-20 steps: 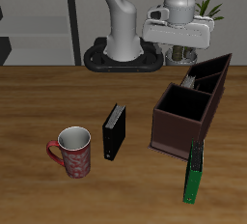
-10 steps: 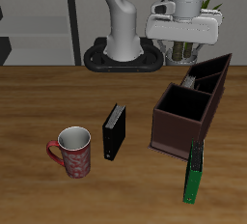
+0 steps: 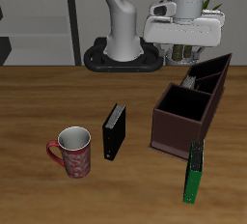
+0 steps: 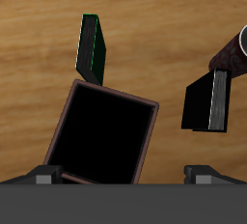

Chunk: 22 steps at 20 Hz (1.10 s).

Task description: Place the yellow book into the left desk caddy's front compartment and place the green book into the left desk caddy's left compartment and place the black book into the left desk caddy's back compartment

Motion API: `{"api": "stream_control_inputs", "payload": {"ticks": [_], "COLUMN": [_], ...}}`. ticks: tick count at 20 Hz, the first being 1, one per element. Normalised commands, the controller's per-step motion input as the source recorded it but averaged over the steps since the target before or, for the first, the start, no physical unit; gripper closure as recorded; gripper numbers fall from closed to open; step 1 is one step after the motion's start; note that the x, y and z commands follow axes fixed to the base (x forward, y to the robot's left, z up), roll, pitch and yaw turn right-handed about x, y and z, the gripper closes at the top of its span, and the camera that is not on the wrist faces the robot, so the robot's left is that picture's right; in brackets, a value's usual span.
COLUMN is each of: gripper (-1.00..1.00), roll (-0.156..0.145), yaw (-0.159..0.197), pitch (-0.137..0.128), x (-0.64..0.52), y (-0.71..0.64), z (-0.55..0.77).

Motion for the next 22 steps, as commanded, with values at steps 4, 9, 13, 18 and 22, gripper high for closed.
{"api": "stream_control_inputs", "payload": {"ticks": [4, 9, 13, 18, 22], "gripper": [-1.00, -1.00, -1.00, -1.00, -1.00], "roll": [-0.031, -0.028, -0.018, 0.001, 0.031], "yaw": [0.069, 0.006, 0.019, 0.015, 0.038], "pitch": [-0.006, 0.009, 0.006, -0.016, -0.002], "x": [0.35, 0.34, 0.32, 0.30, 0.42], "y": [-0.09, -0.02, 0.08, 0.15, 0.22], "z": [0.02, -0.07, -0.02, 0.10, 0.03]}}
